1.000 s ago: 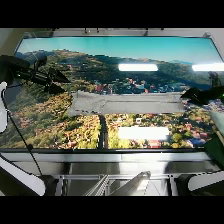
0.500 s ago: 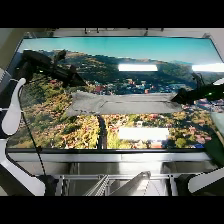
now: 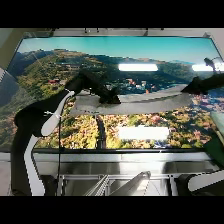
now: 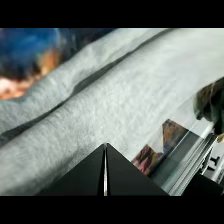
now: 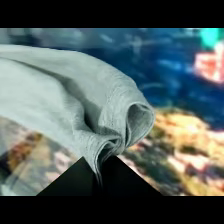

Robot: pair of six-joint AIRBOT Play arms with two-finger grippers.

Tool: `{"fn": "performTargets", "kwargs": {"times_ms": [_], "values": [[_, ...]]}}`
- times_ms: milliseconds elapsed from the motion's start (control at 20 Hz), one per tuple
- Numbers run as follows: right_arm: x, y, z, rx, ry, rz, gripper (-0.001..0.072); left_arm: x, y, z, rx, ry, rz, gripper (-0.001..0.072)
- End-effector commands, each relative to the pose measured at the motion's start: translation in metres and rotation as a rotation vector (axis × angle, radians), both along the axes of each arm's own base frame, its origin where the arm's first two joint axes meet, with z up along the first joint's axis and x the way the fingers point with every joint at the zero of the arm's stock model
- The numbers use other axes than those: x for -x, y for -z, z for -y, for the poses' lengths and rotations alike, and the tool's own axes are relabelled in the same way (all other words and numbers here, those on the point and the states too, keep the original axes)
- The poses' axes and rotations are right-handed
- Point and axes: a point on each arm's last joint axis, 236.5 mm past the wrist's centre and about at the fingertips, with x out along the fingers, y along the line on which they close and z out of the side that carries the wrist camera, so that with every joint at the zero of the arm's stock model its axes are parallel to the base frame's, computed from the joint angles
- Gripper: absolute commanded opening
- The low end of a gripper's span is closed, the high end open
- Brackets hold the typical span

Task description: Fold the shirts.

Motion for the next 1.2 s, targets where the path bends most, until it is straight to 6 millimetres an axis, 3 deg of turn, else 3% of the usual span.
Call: {"fn": "performTargets", "kwargs": {"times_ms": [0, 100, 150, 300, 400, 500, 550, 700, 850, 950, 1000, 1050, 1150], "values": [[-0.001, -0.076, -0.028, -0.180, -0.047, 0.120, 0.0014, 0.033, 0.029, 0.034, -0.034, 0.035, -0.067, 0.0018], [0.000, -0.101, -0.051, -0.269, -0.086, 0.161, 0.0014, 0.039, 0.028, 0.044, -0.024, 0.044, -0.066, 0.0023], [0.002, -0.111, -0.067, -0.311, -0.115, 0.169, 0.0014, 0.039, 0.015, 0.048, 0.010, 0.066, -0.059, 0.0023], [0.008, -0.136, -0.133, -0.410, -0.223, 0.169, 0.0014, 0.016, -0.066, 0.039, 0.127, 0.151, 0.033, 0.0023], [0.015, -0.140, -0.192, -0.427, -0.306, 0.154, 0.0014, 0.003, -0.136, 0.007, 0.169, 0.189, 0.124, 0.0023], [0.020, -0.136, -0.261, -0.417, -0.367, 0.162, 0.0014, 0.004, -0.201, -0.044, 0.178, 0.192, 0.192, 0.0023], [0.021, -0.133, -0.294, -0.411, -0.383, 0.180, 0.0014, 0.010, -0.223, -0.072, 0.165, 0.179, 0.210, 0.0023], [0.028, -0.113, -0.392, -0.394, -0.391, 0.227, 0.0014, 0.022, -0.263, -0.153, 0.033, 0.062, 0.301, 0.0023], [0.052, -0.064, -0.465, -0.371, -0.419, 0.184, 0.0014, 0.037, -0.287, -0.198, -0.010, -0.048, 0.359, 0.0023], [0.062, -0.024, -0.496, -0.343, -0.413, 0.150, 0.0045, 0.046, -0.294, -0.212, -0.015, -0.106, 0.389, 0.0023], [0.066, -0.009, -0.502, -0.333, -0.416, 0.129, 0.0331, 0.052, -0.296, -0.216, -0.017, -0.123, 0.399, 0.0023], [0.069, -0.002, -0.500, -0.332, -0.427, 0.107, 0.0500, 0.059, -0.296, -0.219, -0.019, -0.129, 0.404, 0.0023], [0.064, -0.007, -0.475, -0.349, -0.438, 0.056, 0.0500, 0.075, -0.293, -0.224, -0.022, -0.138, 0.401, 0.0023]]}}
